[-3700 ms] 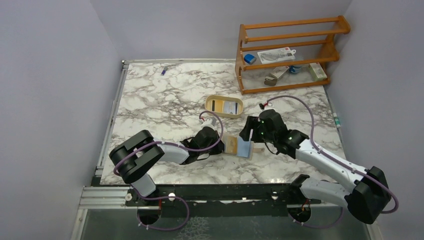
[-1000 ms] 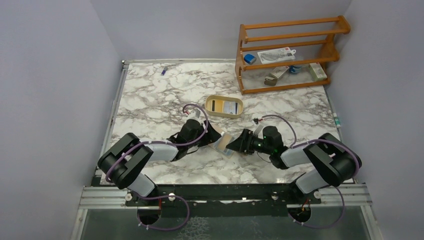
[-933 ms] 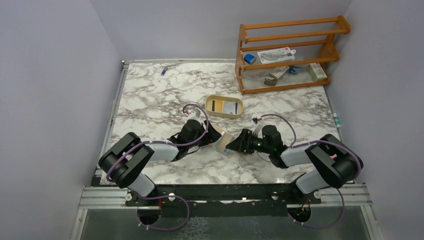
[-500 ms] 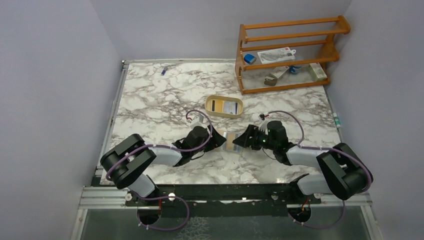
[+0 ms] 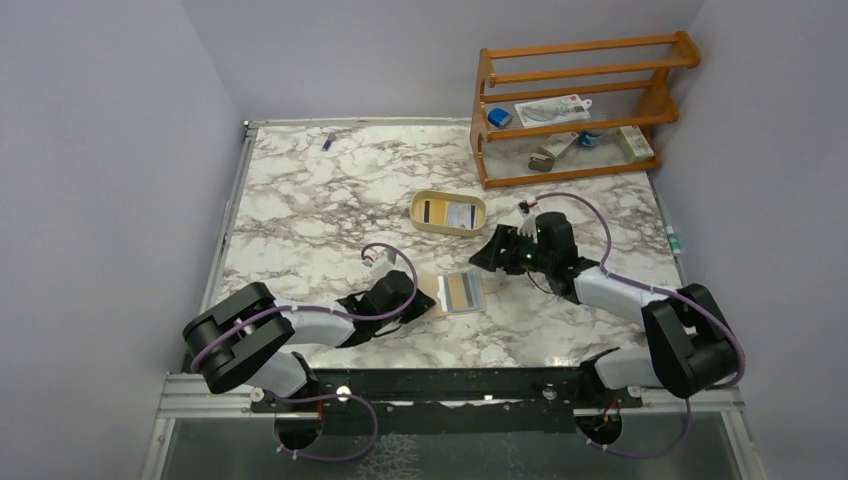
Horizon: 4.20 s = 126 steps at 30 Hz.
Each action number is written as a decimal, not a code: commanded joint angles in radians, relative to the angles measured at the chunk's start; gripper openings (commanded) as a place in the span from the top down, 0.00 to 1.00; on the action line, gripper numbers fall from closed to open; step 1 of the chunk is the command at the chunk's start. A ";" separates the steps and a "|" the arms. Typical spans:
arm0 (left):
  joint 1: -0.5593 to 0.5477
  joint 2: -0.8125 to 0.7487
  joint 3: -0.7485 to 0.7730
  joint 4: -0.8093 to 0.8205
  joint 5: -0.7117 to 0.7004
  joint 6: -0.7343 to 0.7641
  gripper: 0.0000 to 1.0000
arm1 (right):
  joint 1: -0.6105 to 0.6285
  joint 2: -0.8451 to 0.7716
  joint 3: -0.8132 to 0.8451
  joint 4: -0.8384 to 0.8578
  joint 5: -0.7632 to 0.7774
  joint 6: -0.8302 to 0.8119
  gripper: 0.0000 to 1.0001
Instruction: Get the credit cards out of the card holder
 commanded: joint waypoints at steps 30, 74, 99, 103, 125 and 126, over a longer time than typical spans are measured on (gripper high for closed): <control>-0.025 0.085 0.004 -0.193 -0.068 -0.022 1.00 | 0.116 0.056 -0.066 -0.087 0.068 -0.072 0.99; -0.033 0.096 -0.003 -0.190 -0.064 -0.011 1.00 | 0.201 0.066 -0.005 -0.117 0.207 -0.054 0.40; -0.034 0.118 0.007 -0.186 -0.056 -0.004 1.00 | 0.202 0.067 -0.049 -0.011 0.078 -0.036 0.41; -0.033 0.132 0.010 -0.177 -0.049 -0.003 1.00 | 0.203 0.066 -0.037 -0.006 0.027 -0.041 0.41; -0.033 0.106 -0.005 -0.182 -0.057 -0.006 1.00 | 0.202 0.088 -0.104 -0.062 0.214 0.058 0.41; -0.034 0.104 -0.005 -0.184 -0.058 -0.006 1.00 | 0.202 0.097 -0.115 -0.055 0.221 0.068 0.41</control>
